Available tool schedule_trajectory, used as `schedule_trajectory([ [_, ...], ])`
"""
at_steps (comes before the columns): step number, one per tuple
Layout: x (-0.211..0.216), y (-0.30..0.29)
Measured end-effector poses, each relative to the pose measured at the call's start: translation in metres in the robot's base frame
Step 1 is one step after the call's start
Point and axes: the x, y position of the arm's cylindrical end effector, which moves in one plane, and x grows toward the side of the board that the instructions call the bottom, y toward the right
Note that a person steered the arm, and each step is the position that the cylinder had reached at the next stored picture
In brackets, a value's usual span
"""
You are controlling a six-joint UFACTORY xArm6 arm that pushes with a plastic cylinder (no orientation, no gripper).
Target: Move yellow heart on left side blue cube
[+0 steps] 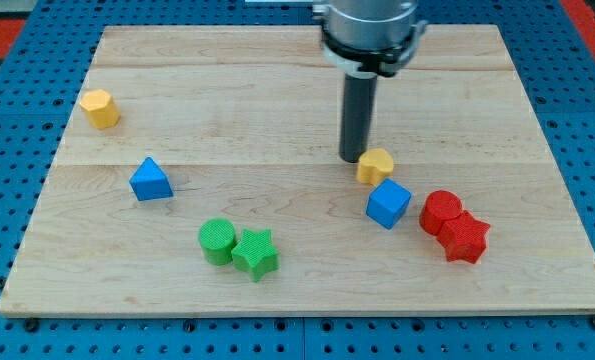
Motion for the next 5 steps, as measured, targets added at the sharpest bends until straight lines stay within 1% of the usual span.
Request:
schedule_trajectory([
  [1, -0.025, 0.024],
  [2, -0.009, 0.099],
  [3, 0.006, 0.090],
  [5, 0.012, -0.009],
])
